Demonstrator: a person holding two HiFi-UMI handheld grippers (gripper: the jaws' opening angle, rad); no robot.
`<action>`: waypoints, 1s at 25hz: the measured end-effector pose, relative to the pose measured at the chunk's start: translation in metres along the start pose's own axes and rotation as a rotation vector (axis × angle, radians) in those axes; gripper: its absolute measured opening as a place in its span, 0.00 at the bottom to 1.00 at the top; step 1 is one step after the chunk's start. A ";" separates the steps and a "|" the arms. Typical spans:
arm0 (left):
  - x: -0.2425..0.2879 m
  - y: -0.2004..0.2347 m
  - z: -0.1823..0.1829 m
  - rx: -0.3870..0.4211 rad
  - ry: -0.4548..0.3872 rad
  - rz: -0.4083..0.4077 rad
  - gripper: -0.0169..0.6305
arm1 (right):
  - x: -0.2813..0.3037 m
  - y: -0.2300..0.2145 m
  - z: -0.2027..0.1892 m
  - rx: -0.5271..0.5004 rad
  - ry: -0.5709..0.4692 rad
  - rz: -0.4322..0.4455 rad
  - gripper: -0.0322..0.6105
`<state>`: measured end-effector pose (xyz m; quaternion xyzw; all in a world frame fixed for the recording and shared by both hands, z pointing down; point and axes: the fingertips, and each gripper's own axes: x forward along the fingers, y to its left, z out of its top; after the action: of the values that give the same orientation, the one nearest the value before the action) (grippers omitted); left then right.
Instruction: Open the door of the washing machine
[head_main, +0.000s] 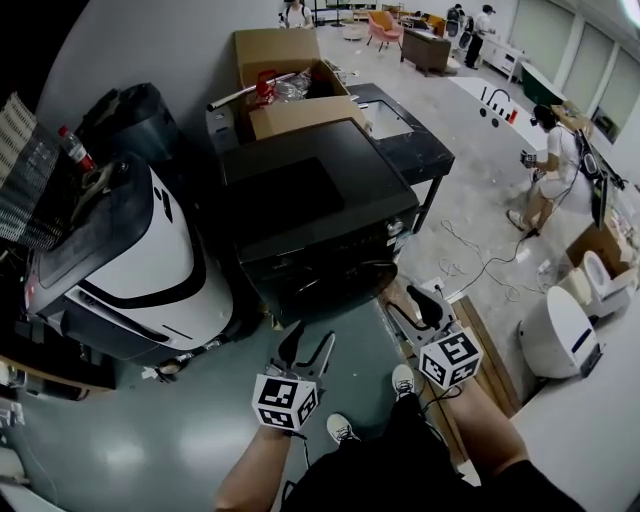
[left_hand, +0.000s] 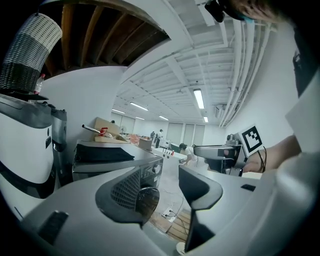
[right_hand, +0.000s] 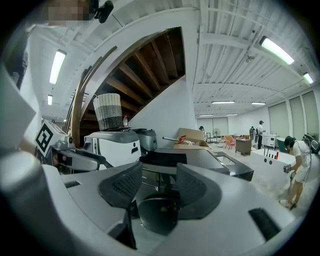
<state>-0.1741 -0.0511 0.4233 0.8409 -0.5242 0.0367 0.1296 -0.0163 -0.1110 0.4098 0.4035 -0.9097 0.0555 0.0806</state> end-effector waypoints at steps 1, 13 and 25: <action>0.004 0.000 -0.001 0.000 0.002 0.005 0.40 | 0.002 -0.005 -0.002 -0.002 0.004 0.004 0.39; 0.079 -0.009 -0.013 -0.026 0.006 0.109 0.42 | 0.033 -0.077 -0.036 -0.045 0.081 0.127 0.40; 0.167 -0.012 -0.061 -0.085 0.065 0.257 0.43 | 0.093 -0.150 -0.104 -0.069 0.182 0.306 0.40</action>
<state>-0.0845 -0.1760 0.5132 0.7588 -0.6243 0.0581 0.1764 0.0443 -0.2611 0.5348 0.2506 -0.9508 0.0724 0.1671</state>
